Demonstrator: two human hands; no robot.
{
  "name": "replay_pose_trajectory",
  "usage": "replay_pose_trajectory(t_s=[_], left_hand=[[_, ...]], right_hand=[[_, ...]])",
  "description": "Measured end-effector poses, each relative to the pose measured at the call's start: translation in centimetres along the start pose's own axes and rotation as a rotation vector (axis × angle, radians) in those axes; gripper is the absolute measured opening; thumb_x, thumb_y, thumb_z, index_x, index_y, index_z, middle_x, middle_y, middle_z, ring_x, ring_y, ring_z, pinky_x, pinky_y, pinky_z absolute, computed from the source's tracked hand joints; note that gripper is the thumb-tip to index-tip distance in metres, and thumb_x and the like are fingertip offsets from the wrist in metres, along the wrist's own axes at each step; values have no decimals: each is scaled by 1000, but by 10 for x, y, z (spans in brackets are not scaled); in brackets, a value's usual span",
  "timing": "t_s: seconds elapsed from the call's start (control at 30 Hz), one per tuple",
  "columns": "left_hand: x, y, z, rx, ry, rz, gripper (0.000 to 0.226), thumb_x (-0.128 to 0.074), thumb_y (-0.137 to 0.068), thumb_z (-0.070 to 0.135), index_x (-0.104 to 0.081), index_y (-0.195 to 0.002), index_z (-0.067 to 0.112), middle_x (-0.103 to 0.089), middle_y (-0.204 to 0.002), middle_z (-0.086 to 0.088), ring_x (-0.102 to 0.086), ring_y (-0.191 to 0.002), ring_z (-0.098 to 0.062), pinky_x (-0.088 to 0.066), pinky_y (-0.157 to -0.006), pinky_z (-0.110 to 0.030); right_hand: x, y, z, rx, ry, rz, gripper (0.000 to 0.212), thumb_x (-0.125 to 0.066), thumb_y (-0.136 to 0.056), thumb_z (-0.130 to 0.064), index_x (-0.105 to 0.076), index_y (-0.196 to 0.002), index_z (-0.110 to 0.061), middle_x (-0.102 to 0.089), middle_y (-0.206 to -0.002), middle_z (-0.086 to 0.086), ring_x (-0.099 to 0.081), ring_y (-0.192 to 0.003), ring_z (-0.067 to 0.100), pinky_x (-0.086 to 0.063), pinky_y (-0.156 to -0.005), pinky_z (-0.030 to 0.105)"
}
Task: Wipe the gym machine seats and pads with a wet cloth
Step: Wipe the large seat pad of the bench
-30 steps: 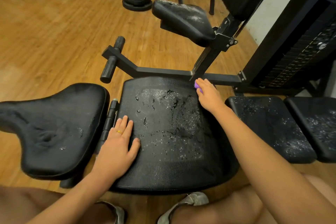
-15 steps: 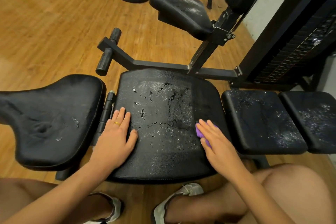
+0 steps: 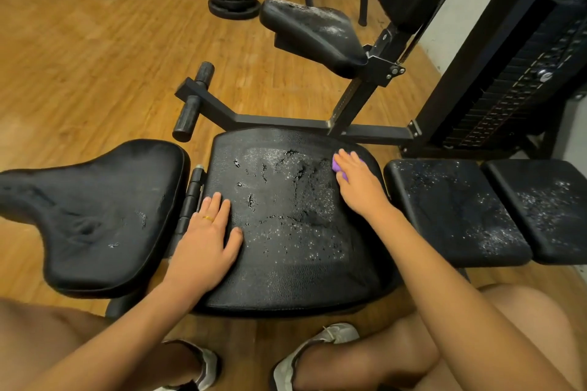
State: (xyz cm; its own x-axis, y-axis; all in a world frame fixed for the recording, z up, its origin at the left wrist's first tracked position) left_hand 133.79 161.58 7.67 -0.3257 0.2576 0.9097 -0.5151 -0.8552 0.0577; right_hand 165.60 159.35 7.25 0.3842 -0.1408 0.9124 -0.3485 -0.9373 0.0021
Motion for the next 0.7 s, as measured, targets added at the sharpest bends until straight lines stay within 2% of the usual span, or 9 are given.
replay_pose_trajectory(t_s=[0.17,0.33,0.43,0.5,0.63,0.7], left_hand=[[3,-1,-4,-9,-9,27,90,-12,-83,61,-28,-155,10,-14,-165,-7,-9,-153,-22,-8,-119,-31],[-3,-1,-5,-19,-13,22,86,-15,-87,60,-26,-156,11,-12,-166,-6,-6,-153,-20,-4,-117,-29],[-4,-2,-5,-18,-14,16,91,-10,-83,63,-26,-156,11,-12,-166,-6,-7,-153,-20,-4,-117,-28],[-4,-3,-4,-13,-14,17,85,-16,-87,59,-27,-156,11,-12,-166,-6,-7,-153,-21,-6,-118,-30],[-4,-3,-1,-11,-12,13,74,-27,-93,50,-26,-156,11,-11,-166,-6,-7,-153,-20,-8,-120,-34],[-4,-2,-2,-5,-8,14,71,-30,-97,48,-26,-156,11,-11,-166,-6,-6,-153,-20,-8,-121,-34]], right_hand=[[-7,121,-9,120,-49,-37,48,-38,-100,-20,-42,-148,-16,-30,-157,-8,-17,-149,13,-7,-120,23],[-8,207,-7,167,-107,-63,47,-37,-98,-31,-47,-144,-24,-37,-152,-18,-21,-146,0,-11,-118,17],[-8,190,-7,145,-113,-46,48,-36,-98,-32,-48,-143,-24,-34,-152,-19,-20,-146,-2,-9,-117,14],[-9,161,-6,126,-87,-27,46,-41,-100,-24,-46,-145,-19,-30,-152,-16,-21,-147,5,-5,-117,13],[-8,84,-1,23,2,-17,48,-40,-103,-13,-35,-151,-16,-25,-161,-4,-13,-151,17,-3,-116,22],[-3,57,-6,-15,3,-10,46,-38,-103,-10,-38,-149,-11,-27,-161,0,-14,-150,21,-9,-117,27]])
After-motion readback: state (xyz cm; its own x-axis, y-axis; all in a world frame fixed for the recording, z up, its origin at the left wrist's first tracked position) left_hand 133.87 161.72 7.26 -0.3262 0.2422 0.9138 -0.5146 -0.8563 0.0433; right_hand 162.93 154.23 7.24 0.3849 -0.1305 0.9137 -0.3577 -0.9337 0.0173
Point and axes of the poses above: each hand's wrist, its own y-axis away from the middle knuckle, its own x-axis out of the back of the hand, z = x × y, the point moved 2 cm from there along -y, towards the middle knuckle
